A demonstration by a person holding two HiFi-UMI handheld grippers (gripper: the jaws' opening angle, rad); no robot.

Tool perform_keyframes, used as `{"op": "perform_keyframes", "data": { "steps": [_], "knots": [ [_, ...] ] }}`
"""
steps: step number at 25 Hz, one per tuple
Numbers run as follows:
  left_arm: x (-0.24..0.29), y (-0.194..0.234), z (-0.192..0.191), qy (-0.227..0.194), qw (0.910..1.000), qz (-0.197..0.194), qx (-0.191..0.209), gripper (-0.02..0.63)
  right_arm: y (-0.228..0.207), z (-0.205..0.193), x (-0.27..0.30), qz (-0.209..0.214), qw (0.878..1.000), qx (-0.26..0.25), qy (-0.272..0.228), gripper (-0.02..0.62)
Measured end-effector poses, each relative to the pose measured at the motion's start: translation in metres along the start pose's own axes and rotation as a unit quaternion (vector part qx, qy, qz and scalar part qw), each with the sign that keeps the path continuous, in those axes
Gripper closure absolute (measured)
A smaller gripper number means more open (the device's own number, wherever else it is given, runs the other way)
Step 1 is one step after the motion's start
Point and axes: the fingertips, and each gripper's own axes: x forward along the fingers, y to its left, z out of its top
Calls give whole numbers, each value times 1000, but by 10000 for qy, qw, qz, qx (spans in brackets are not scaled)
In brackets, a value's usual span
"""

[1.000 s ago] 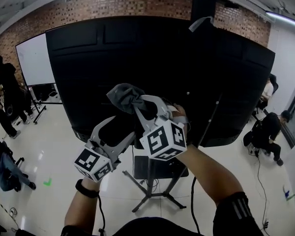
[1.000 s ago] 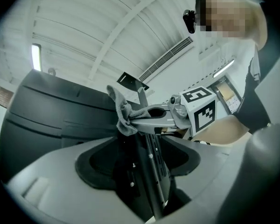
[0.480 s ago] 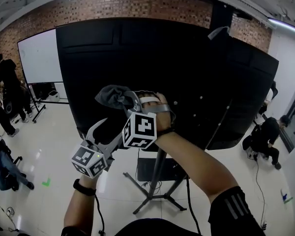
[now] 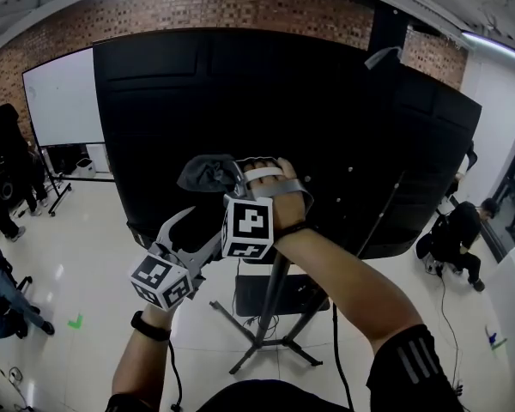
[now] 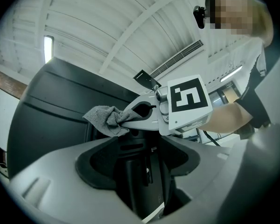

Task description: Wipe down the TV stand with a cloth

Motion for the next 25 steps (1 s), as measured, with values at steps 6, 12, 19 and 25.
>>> {"op": "perform_keyframes", "data": {
  "steps": [6, 12, 19, 25],
  "knots": [
    [20, -16, -4, -20, 9995, -313, -80, 295, -2, -37, -12, -44, 9974, -416, 588, 568],
    [33, -26, -4, -55, 9985, -526, -127, 295, -4, -60, -24, -83, 9922, -749, 993, 569],
    [36, -28, -4, -92, 9978, -633, -154, 295, -9, -67, -37, -290, 9891, -933, 1102, 569],
    [17, -16, -6, -79, 9987, -477, -134, 295, -1, -14, -46, -40, 9998, -176, 128, 568]
  ]
}}
